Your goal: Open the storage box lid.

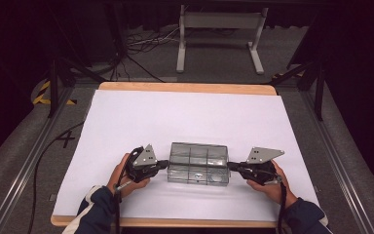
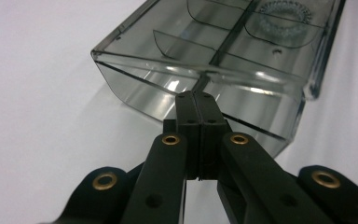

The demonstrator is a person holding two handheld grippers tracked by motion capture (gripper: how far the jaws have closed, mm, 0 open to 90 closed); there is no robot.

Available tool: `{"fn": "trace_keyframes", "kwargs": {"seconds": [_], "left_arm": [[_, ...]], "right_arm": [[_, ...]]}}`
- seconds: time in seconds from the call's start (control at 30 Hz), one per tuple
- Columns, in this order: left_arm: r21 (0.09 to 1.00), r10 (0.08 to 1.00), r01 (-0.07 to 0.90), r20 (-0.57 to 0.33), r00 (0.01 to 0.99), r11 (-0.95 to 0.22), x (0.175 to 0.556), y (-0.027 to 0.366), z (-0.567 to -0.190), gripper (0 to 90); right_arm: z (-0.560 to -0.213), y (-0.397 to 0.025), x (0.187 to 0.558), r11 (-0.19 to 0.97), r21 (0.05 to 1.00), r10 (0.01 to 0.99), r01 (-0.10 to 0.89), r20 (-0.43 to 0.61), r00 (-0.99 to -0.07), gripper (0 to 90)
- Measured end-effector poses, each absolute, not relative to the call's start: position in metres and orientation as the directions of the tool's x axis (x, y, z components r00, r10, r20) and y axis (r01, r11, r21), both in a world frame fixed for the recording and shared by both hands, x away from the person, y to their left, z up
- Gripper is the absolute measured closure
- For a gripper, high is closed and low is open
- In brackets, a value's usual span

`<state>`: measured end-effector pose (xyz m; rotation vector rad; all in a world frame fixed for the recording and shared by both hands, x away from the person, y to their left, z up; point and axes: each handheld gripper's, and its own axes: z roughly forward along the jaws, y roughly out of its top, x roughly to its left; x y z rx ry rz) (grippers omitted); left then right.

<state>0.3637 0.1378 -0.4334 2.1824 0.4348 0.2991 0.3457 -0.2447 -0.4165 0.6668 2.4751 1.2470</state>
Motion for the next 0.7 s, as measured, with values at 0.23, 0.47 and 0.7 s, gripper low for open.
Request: {"fn": "trace_keyframes", "kwargs": {"seconds": [0.23, 0.47, 0.7], "left_arm": [[0.797, 0.404, 0.200, 0.060, 0.913, -0.570, 0.361, 0.139, -0.435, 90.0], [0.794, 0.404, 0.211, 0.047, 0.914, -0.570, 0.359, 0.141, -0.437, 90.0], [0.774, 0.392, 0.214, 0.048, 0.919, -0.596, 0.356, 0.140, -0.443, 90.0]], "right_arm": [[-0.418, -0.245, 0.338, 0.526, 0.806, 0.513, 0.272, -0.046, -0.857, 90.0], [-0.420, -0.246, 0.331, 0.545, 0.794, 0.500, 0.271, -0.048, -0.865, 90.0], [-0.422, -0.248, 0.324, 0.559, 0.784, 0.496, 0.268, -0.057, -0.867, 90.0]]}}
